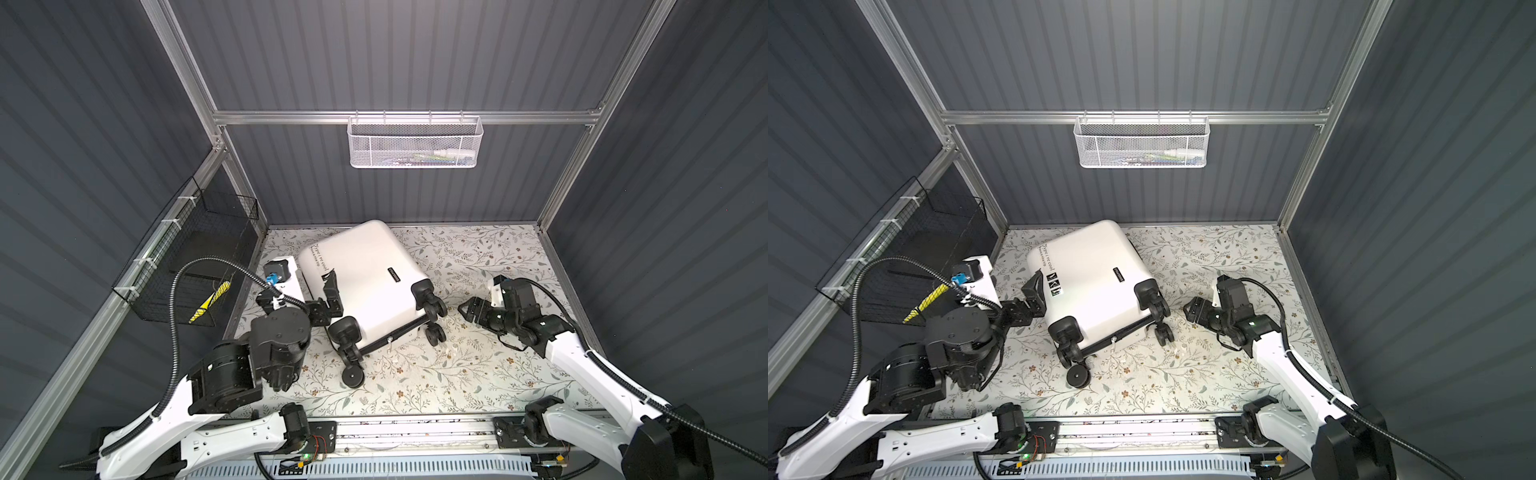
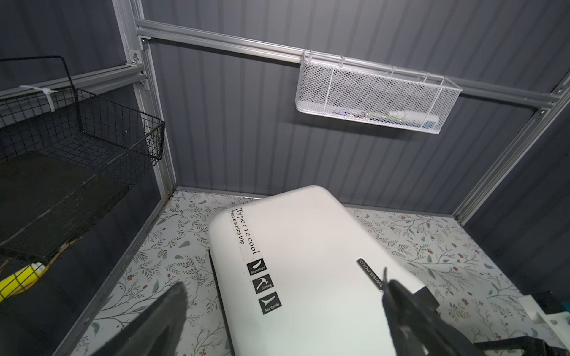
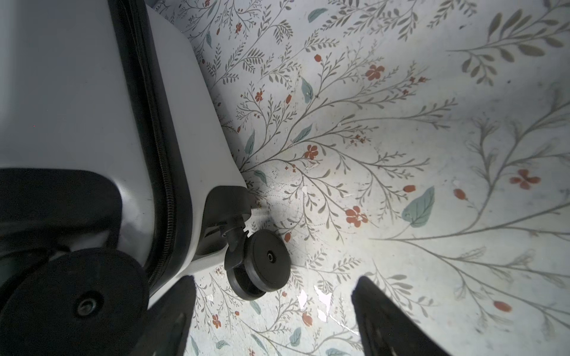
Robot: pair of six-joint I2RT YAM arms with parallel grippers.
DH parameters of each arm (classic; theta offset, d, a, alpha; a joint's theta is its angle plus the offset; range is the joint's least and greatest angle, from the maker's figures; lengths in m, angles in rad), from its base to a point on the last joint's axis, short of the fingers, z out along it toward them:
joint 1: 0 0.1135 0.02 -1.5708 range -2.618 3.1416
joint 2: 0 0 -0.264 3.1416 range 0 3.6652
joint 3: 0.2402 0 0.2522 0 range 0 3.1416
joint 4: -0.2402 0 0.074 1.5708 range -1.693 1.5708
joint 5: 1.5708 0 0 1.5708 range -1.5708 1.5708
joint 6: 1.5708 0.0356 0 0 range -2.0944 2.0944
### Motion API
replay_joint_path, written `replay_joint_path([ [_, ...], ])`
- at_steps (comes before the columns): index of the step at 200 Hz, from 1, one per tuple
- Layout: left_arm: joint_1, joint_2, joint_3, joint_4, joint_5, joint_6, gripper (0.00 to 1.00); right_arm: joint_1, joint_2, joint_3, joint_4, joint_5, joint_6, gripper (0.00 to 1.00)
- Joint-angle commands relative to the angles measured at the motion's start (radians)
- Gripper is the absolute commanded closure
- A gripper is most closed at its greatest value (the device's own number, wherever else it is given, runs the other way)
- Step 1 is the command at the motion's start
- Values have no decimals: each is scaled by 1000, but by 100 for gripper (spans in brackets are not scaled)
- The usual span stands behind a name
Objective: Pack the luggage
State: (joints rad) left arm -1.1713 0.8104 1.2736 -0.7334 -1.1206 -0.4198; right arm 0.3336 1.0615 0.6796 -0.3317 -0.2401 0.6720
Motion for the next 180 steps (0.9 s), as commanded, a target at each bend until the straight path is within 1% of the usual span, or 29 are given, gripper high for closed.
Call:
replay_joint_path([
  [1, 63, 73, 73, -96, 48, 37, 0, -4, 5, 33, -33, -14, -14, 17],
  [9, 141, 110, 101, -107, 134, 54, 0, -4, 5, 38, -36, -16, -14, 17],
  [15, 229, 146, 124, -117, 222, 60, 0, -4, 5, 41, -38, -17, -13, 17],
  [22, 339, 185, 131, -124, 354, 64, 0, -4, 4, 43, -41, -18, -12, 17],
  [25, 392, 204, 165, -124, 416, 66, 0, -4, 2, 45, -42, -18, -12, 17],
  [30, 475, 231, 174, -122, 512, 64, 0, -4, 0, 47, -45, -18, -12, 17],
  [35, 548, 255, 177, -116, 591, 60, 0, -4, -5, 48, -50, -16, -12, 17],
  [41, 615, 276, 172, -96, 665, 55, 0, -4, -10, 50, -52, -11, -13, 16],
  [50, 673, 300, 158, -49, 724, 55, 0, -4, -23, 52, -52, -7, -14, 16],
  [69, 775, 351, 150, 12, 799, 36, 0, -4, -34, 62, -93, -8, -23, 16],
  [74, 807, 363, 110, 30, 823, 31, 0, -4, -35, 64, -97, -7, -25, 16],
  [93, 950, 390, 60, 99, 933, 0, 0, -4, -35, 75, -104, -13, -34, 15],
  [111, 1086, 409, 2, 161, 1069, -45, 0, -6, -33, 84, -110, -11, -44, 13],
  [123, 1143, 423, -36, 193, 1123, -64, 0, -11, -32, 90, -115, -14, -52, 13],
  [133, 1170, 430, -68, 225, 1164, -73, 0, -18, -33, 93, -120, -18, -55, 12],
  [180, 1179, 452, -207, 415, 1312, -110, 0, -73, -62, 109, -145, -55, -79, 11],
])
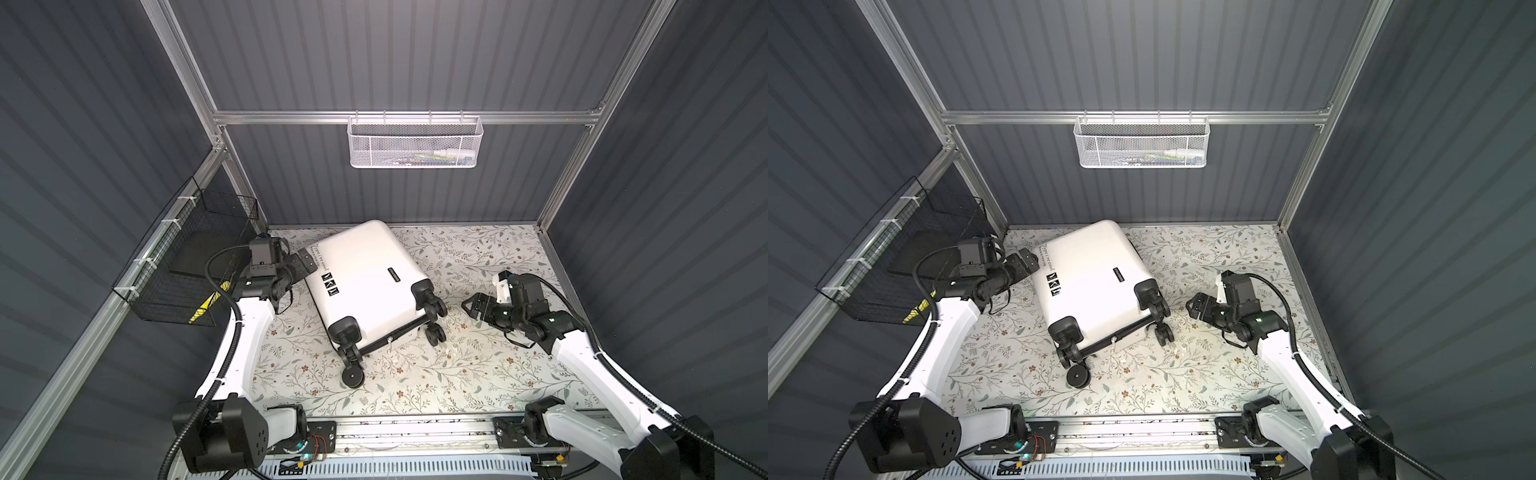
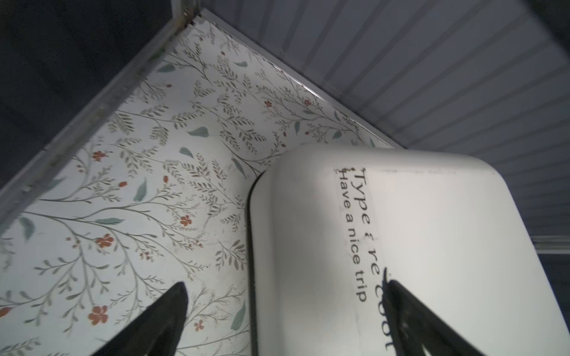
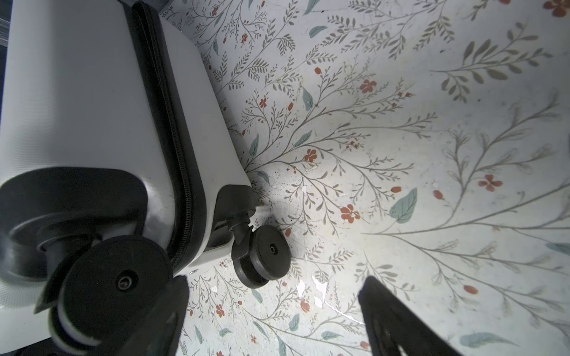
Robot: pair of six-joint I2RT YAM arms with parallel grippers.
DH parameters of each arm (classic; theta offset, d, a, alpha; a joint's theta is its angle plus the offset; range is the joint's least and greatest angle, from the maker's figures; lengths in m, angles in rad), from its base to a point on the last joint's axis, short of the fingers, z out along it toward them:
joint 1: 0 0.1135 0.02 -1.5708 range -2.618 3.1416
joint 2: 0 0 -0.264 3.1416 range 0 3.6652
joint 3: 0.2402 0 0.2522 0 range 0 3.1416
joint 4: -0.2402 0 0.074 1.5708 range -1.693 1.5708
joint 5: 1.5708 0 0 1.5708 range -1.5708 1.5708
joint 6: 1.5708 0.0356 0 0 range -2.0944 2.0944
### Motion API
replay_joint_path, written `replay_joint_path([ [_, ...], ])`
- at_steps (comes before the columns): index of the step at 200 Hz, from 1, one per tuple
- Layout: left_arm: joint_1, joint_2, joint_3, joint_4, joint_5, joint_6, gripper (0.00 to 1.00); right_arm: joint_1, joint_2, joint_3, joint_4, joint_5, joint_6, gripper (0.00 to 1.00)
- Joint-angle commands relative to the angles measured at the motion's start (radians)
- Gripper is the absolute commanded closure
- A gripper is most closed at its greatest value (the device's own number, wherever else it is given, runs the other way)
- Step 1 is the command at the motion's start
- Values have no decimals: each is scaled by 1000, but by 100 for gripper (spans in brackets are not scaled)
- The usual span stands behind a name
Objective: Pack the luggage
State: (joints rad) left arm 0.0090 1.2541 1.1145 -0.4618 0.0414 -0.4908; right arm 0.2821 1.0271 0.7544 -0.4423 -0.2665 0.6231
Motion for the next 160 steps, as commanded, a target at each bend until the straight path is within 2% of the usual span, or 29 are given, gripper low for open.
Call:
replay_joint_path([
  [1, -1, 9, -50, 147, 153, -39, 0, -22, -29, 34, -35, -29, -30, 11],
  [38, -4, 57, -101, 303, 276, -101, 0, -58, -69, 31, -72, -46, -47, 10],
  [73, -62, 154, -47, 378, 281, -123, 0, -66, -109, 33, -114, -53, -63, 10],
  [118, -206, 394, 187, 412, 241, -118, 0, -66, -171, 44, -166, -49, -73, 9],
  [160, -229, 582, 461, 369, 245, -125, 0, -62, -220, 43, -192, -59, -49, 8],
])
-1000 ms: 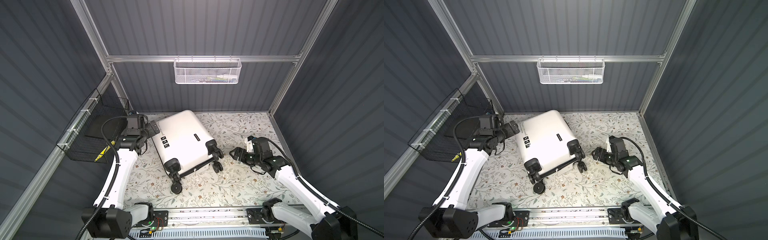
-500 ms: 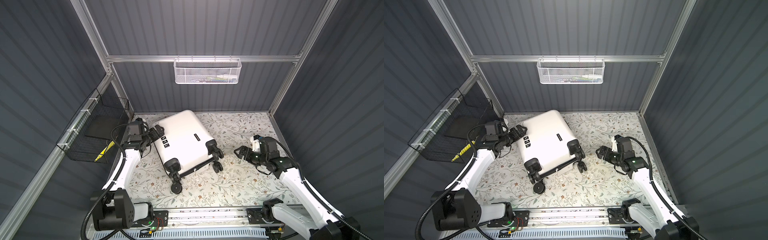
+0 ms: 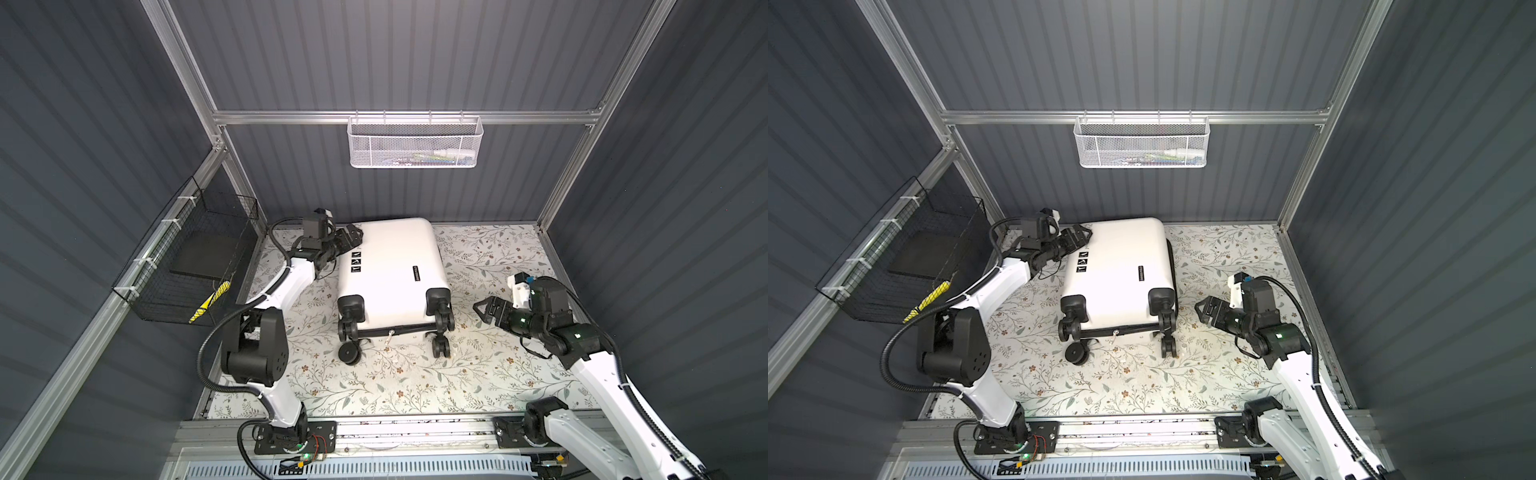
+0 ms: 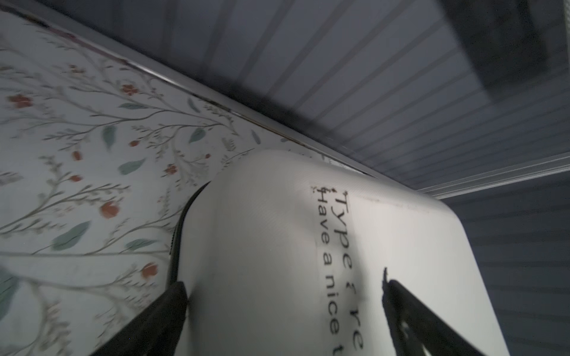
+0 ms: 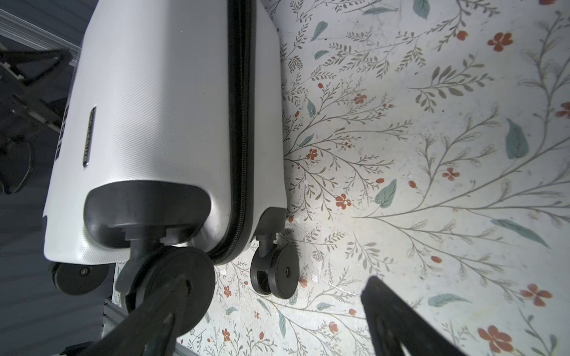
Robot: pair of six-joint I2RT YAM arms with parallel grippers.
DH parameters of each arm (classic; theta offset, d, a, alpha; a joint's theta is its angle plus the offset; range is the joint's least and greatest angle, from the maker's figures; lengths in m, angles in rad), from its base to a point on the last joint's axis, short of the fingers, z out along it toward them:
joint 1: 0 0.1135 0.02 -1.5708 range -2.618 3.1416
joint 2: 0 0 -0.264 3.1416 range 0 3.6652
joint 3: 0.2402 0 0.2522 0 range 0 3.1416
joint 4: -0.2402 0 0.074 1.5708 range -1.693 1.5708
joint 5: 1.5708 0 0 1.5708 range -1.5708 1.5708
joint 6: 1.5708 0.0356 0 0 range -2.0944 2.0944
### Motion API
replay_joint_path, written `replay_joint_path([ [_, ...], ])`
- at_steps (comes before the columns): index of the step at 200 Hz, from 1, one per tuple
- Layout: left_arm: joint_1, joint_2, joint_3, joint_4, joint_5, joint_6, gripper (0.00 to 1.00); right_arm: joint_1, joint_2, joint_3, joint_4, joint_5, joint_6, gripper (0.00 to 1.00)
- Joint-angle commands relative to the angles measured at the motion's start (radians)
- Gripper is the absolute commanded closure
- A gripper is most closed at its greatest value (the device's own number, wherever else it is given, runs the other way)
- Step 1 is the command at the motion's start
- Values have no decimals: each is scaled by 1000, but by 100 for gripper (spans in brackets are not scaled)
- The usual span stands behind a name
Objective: Pack the luggage
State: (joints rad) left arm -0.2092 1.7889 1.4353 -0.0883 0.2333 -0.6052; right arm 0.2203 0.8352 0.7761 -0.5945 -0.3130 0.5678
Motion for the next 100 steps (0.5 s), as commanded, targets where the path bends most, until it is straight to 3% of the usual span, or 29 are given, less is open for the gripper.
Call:
replay_joint_path([
  [1, -10, 50, 145, -8, 52, -8, 0, 0, -30, 20, -40, -12, 7, 8],
  [45, -10, 30, 285, -177, 26, 113, 0, 88, -100, 3, -55, 27, 68, 8],
  [100, -11, -251, 67, -212, 82, 142, 0, 332, -87, 43, -74, 251, 150, 6],
])
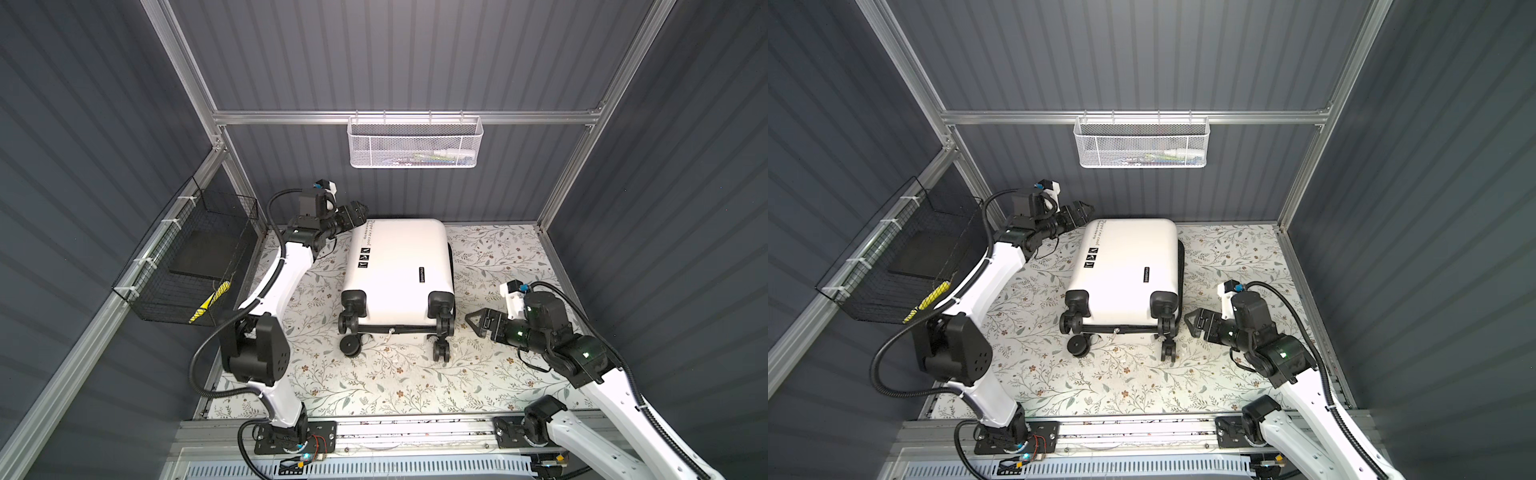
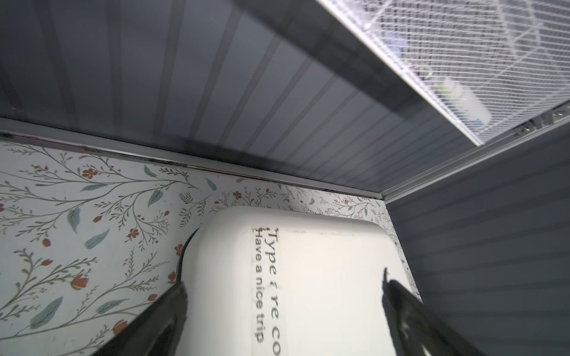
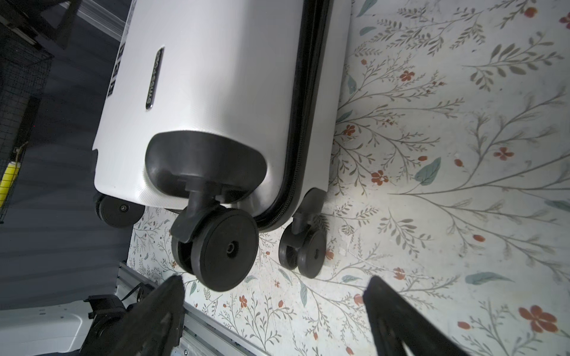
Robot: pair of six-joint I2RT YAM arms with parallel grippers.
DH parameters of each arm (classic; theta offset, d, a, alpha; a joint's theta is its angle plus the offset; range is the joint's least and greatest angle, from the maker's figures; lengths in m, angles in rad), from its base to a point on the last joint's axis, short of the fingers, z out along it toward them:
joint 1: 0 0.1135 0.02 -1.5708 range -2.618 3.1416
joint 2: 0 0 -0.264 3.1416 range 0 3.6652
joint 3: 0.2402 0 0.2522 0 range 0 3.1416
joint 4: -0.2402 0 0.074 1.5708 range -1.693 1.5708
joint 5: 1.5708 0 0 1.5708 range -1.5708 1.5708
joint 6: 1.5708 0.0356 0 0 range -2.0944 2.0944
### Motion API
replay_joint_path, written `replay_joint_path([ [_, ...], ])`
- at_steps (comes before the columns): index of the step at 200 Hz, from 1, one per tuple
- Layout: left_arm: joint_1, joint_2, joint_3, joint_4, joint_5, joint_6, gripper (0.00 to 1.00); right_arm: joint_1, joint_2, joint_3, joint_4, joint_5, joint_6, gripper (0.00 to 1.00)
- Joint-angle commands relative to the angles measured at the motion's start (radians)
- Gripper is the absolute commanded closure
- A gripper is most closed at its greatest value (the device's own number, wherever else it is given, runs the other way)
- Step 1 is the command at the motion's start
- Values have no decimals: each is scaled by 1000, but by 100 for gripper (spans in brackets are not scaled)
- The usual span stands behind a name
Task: Pack the luggage
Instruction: 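Lower the left gripper to the zipper pull while the right grasps the near wheel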
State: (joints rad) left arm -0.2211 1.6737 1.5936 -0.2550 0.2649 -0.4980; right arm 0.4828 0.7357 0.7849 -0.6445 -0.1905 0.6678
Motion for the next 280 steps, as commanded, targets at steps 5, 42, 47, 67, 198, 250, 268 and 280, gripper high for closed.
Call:
replay_joint_path([
  [5, -1, -167, -118, -49, 56, 35, 0, 87, 17, 38, -23, 145, 55, 5],
  [42, -51, -380, -308, -71, 101, 26, 0, 216, 64, 74, -26, 269, 86, 3],
  [47, -66, -403, -323, -81, 95, 28, 0, 233, 72, 82, -29, 287, 90, 2],
  [67, -150, -484, -384, -111, 56, 26, 1, 289, 110, 104, -34, 346, 98, 1],
  [198, -836, -763, -836, 12, -543, -129, 9, 514, 289, 172, -53, 553, 117, 2],
  [250, -1067, -721, -918, 65, -766, -135, 10, 553, 345, 178, -66, 612, 110, 12],
  [268, -1102, -714, -959, 94, -802, -140, 10, 557, 360, 181, -60, 616, 107, 17],
  [280, -1113, -715, -996, 121, -819, -146, 10, 560, 369, 186, -59, 621, 103, 21],
])
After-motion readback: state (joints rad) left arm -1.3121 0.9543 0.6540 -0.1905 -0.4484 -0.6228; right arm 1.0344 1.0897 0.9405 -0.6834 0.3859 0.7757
